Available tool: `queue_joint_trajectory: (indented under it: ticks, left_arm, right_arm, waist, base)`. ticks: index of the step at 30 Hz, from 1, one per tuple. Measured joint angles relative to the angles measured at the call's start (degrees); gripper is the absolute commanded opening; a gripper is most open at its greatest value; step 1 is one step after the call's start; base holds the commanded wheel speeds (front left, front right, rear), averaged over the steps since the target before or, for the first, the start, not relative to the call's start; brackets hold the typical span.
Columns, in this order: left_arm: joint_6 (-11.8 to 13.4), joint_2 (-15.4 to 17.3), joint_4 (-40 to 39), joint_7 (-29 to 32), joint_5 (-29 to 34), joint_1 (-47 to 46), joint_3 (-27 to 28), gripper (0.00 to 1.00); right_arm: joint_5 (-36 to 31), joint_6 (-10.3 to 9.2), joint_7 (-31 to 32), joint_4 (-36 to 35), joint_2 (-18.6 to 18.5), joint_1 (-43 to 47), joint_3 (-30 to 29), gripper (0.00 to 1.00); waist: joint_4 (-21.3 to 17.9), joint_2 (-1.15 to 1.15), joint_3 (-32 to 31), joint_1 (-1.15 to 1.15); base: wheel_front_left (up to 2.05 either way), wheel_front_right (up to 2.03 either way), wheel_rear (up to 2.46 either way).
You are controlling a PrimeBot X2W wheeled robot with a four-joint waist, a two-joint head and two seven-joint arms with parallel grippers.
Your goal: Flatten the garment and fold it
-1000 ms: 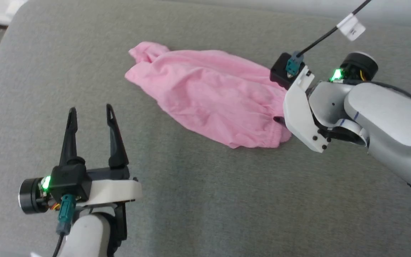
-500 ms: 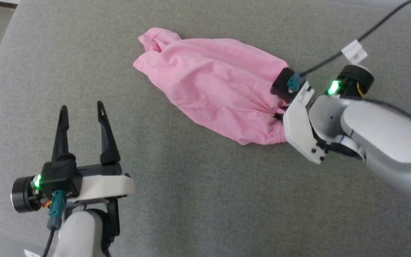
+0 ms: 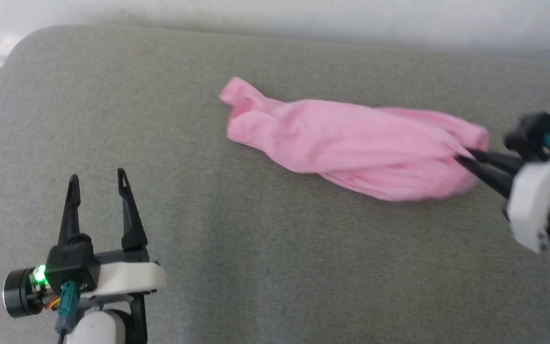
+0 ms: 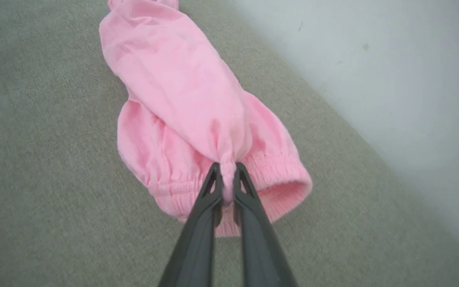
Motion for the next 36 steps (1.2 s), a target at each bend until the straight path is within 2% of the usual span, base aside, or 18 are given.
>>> queue_joint_trajectory:
  ticks: [3,6,11,14,15,16,19,24,30,33,36]
  left_arm:
    - [-0.45,-0.01,-0.08,-0.01,0.36,0.95,0.05,1.00]
    - [-0.49,-0.02,-0.16,-0.01,0.41,1.81,0.09,1.00]
    - [-0.59,-0.05,0.07,-0.01,0.59,2.17,-0.01,1.00]
    - [-1.01,-0.05,0.51,-0.01,0.86,3.08,-0.10,1.00]
    - [-1.01,-0.03,0.63,0.00,0.90,3.34,-0.08,1.00]
    - [-1.01,0.00,0.75,0.00,0.91,3.54,-0.08,1.00]
    - [-1.08,0.15,1.26,0.00,1.13,3.98,-0.08,1.00]
    - [-1.07,0.76,1.27,0.00,1.60,4.08,0.19,1.00]
    - [-1.00,0.89,0.66,0.00,1.91,4.08,0.08,1.00]
    - [-1.00,1.01,0.29,0.00,1.92,4.02,-0.08,1.00]
    - [-0.99,1.01,0.03,0.00,1.93,3.70,-0.56,1.00]
  right_arm:
    - [1.01,0.00,0.21,-1.01,-4.26,7.08,-1.58,0.00]
    - [0.00,0.00,1.94,-0.98,-6.39,14.57,-1.72,0.00]
    - [1.07,-0.01,3.48,-0.13,-5.28,26.44,-2.57,0.00]
    - [1.31,-0.02,2.22,0.81,-3.68,29.92,-5.61,0.00]
    - [1.08,-0.01,1.18,1.24,-3.09,30.62,-7.05,0.84]
    - [0.47,-0.01,0.19,1.56,-2.44,31.26,-8.79,1.00]
    - [-2.26,-0.01,-2.38,1.48,-1.18,32.91,-14.85,1.00]
    - [-7.47,-0.01,-4.75,-2.59,-0.01,36.62,-26.96,1.00]
    - [-17.14,-0.01,-5.75,-8.54,5.37,39.45,-42.13,1.00]
    - [-20.04,-0.01,-2.33,-11.68,7.09,38.06,-45.32,1.00]
    - [-20.26,-0.01,4.42,-12.89,6.79,32.79,-43.18,1.00]
  waist:
    - [-1.30,0.00,-1.36,0.00]
    - [-2.45,0.00,-2.53,0.00]
    - [-3.77,0.00,-4.09,0.00]
    - [-4.36,0.00,-4.79,-0.01]
    - [-4.58,0.00,-4.98,0.00]
    - [-4.80,0.00,-5.21,0.00]
    - [-5.29,0.00,-6.15,0.00]
    - [-6.26,0.00,-7.38,0.00]
    - [-7.20,0.00,-7.55,0.00]
    - [-7.10,0.00,-6.84,0.01]
    - [-6.60,0.00,-5.83,0.01]
  base:
    - [0.00,0.00,0.00]
    - [0.00,0.00,0.00]
    - [0.00,0.00,0.00]
    - [0.00,0.00,0.00]
    - [0.00,0.00,0.00]
    - [0.00,0.00,0.00]
    - [0.00,0.00,0.00]
    - [0.00,0.00,0.00]
    - [0.00,0.00,0.00]
    - [0.00,0.00,0.00]
    - [0.00,0.00,0.00]
